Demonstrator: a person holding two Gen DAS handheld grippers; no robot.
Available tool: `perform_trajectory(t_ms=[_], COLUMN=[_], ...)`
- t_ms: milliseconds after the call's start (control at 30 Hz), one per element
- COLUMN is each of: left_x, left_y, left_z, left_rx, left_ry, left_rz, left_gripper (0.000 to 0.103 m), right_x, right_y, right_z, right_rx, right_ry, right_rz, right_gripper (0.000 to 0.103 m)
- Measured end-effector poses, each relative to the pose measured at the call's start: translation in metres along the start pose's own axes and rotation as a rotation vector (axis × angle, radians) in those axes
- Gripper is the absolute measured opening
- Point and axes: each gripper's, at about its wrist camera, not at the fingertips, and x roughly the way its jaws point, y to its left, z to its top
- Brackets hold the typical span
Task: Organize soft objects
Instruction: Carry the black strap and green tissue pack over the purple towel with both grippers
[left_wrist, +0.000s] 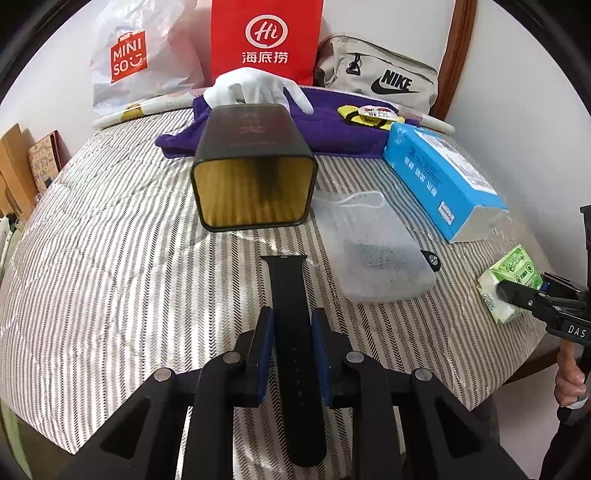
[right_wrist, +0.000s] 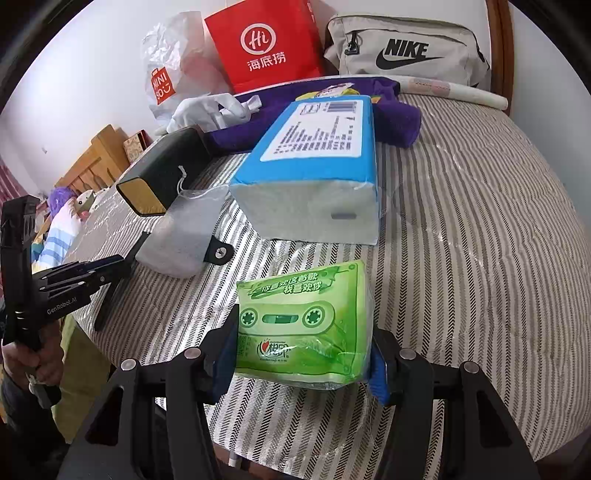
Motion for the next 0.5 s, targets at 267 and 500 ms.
perform_trajectory(t_ms=[267,500], left_x=[-0.019,-0.039], left_y=[0.009,0.014], left_z=[0.010,0.028], left_rx=[-0.019,-0.023], left_ry=[-0.037,-0.083], left_rz=[-0.008,-0.010], left_gripper=[0.020,0.020], right_x=[-0.022,-0.048], right_y=[0.017,0.030], right_z=[0.015,0.039], right_rx=[-0.039,-0.079], right_ry=[-0.037,-0.096], right_rz=[0.017,0.038], right_gripper=[0.058,0.058])
